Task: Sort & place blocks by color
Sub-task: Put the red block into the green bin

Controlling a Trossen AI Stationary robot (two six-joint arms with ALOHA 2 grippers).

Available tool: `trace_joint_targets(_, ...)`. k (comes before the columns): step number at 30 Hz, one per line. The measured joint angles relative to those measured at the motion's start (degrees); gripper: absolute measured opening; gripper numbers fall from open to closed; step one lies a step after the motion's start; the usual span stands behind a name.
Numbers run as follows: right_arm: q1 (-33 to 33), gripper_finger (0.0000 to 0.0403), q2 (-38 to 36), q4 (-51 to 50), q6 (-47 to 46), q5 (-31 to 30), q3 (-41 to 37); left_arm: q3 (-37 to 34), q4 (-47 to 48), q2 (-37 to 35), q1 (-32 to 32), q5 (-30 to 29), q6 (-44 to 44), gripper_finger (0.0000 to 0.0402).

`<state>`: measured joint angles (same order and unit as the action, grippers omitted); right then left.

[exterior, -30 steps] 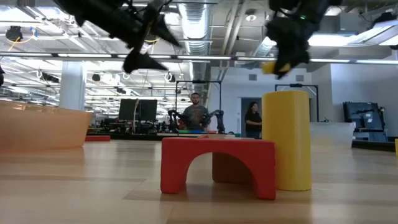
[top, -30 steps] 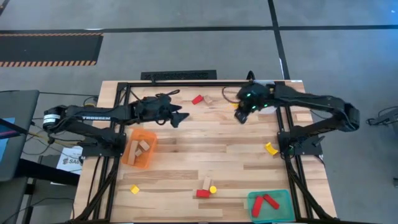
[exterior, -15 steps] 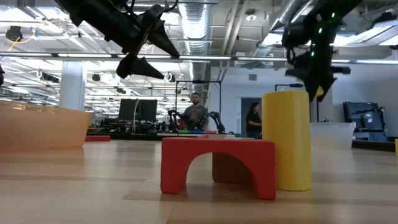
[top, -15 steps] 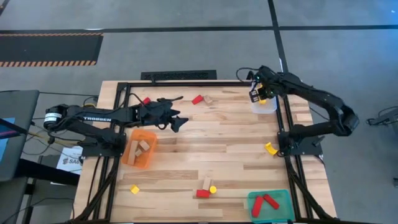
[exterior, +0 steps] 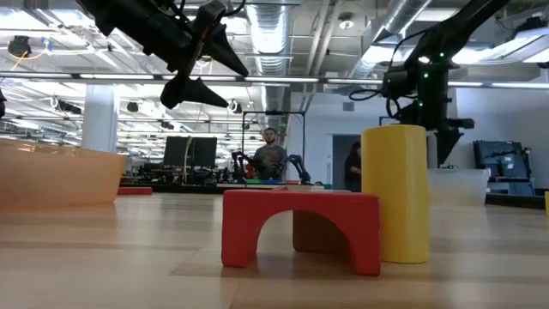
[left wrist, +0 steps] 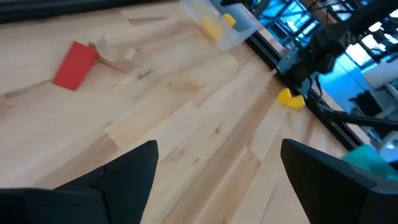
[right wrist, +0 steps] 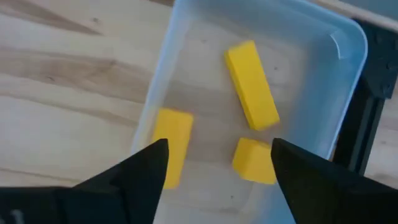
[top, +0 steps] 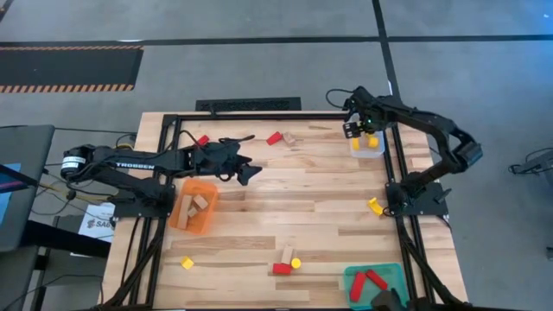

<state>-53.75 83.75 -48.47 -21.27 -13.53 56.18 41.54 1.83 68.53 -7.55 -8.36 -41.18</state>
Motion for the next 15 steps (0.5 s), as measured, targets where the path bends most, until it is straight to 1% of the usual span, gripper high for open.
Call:
trace_joint_targets(4,1.4,0.0314,-2.6,0.2,0.8,0.0,0.0,0.0,0.8,0.0,0.0,1.7,0.0,0.0321)
trace_joint_targets(9,5.7,0.0312,-9.8,-1.1,-1.0,1.1,0.0,0.0,3.1,0.0,0.0,1.7,0.0,0.0315)
trace_joint_targets(12,11.1,0.0310,-14.6,-1.8,-3.9,3.5,0.0,0.0,5.2,0.0,0.0,1.7,-0.1,0.0311)
trace_joint_targets(15,18.7,0.0310,-18.1,-2.0,-6.8,4.0,0.0,0.0,7.8,0.0,0.0,0.1,-1.9,0.0305)
